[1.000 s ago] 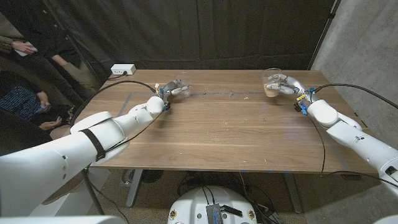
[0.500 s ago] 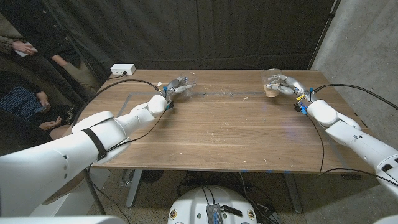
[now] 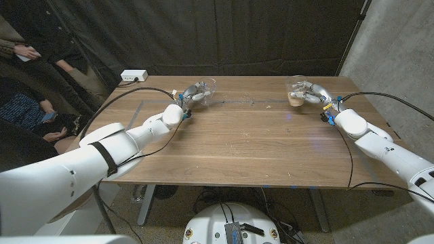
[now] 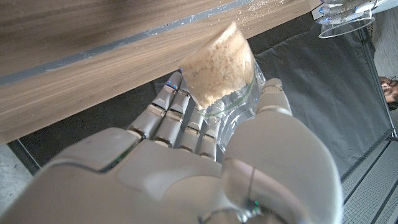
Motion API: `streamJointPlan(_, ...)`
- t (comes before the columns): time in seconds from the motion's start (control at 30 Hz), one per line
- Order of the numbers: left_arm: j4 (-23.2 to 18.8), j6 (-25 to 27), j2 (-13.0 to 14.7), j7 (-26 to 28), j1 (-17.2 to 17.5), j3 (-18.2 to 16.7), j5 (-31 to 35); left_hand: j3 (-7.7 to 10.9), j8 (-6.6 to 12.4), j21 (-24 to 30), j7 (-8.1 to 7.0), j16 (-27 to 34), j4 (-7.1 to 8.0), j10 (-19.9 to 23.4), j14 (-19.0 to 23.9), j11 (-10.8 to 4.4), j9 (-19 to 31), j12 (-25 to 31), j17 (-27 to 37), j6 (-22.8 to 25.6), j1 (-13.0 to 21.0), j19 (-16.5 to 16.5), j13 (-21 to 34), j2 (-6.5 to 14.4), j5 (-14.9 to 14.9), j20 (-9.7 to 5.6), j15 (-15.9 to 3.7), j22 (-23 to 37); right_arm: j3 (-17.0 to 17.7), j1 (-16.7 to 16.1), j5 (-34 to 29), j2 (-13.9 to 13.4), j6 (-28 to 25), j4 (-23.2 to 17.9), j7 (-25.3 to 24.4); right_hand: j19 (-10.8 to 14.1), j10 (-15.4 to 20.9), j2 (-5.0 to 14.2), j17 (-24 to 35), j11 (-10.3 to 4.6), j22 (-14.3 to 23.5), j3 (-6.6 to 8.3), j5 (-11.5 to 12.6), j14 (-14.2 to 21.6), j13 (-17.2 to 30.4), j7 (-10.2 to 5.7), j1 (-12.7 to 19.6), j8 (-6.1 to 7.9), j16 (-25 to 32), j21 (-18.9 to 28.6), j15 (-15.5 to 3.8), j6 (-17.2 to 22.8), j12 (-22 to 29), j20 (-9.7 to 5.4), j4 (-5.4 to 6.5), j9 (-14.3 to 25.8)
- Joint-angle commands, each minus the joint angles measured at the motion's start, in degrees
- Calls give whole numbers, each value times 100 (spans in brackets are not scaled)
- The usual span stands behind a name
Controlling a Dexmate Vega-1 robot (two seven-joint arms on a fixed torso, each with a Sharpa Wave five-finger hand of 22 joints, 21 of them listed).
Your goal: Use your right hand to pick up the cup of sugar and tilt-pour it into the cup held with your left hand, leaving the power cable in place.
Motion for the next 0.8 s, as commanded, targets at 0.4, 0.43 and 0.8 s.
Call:
streamJointPlan(0.4, 0, 178, -47, -287, 159, -398, -431, 104, 166, 201, 65, 120, -187, 174, 482, -11, 58, 216, 123, 260, 460, 498, 115, 167, -146, -78, -822, 10, -146, 241, -37, 141, 59, 307, 92, 48, 52, 68, 26, -3, -2, 43, 10, 71, 16, 0, 31, 33, -24, -19, -1021, 46, 8, -712, 12, 19)
streamJointPlan(0.43, 0, 155, -53, -310, 174, -439, -467, 105, 164, 208, 67, 120, -192, 174, 492, -8, 60, 221, 127, 253, 472, 518, 119, 170, -154, -87, -819, 10, -155, 259, -40, 150, 77, 338, 99, 49, 50, 68, 27, -4, -2, 43, 10, 73, 16, -1, 31, 36, -25, -19, -1021, 53, 6, -711, 12, 18)
streamJointPlan(0.8, 0, -358, -15, -530, 281, -687, -549, 106, 181, 274, 74, 98, -263, 165, 547, 23, 78, 272, 171, 251, 603, 695, 161, 158, -250, -64, -828, 1, -210, 377, -9, 262, 272, 628, 79, 49, 49, 65, 37, -12, -2, 44, 9, 71, 18, 5, 27, 35, -47, -25, -1020, 43, 0, -710, 10, 16)
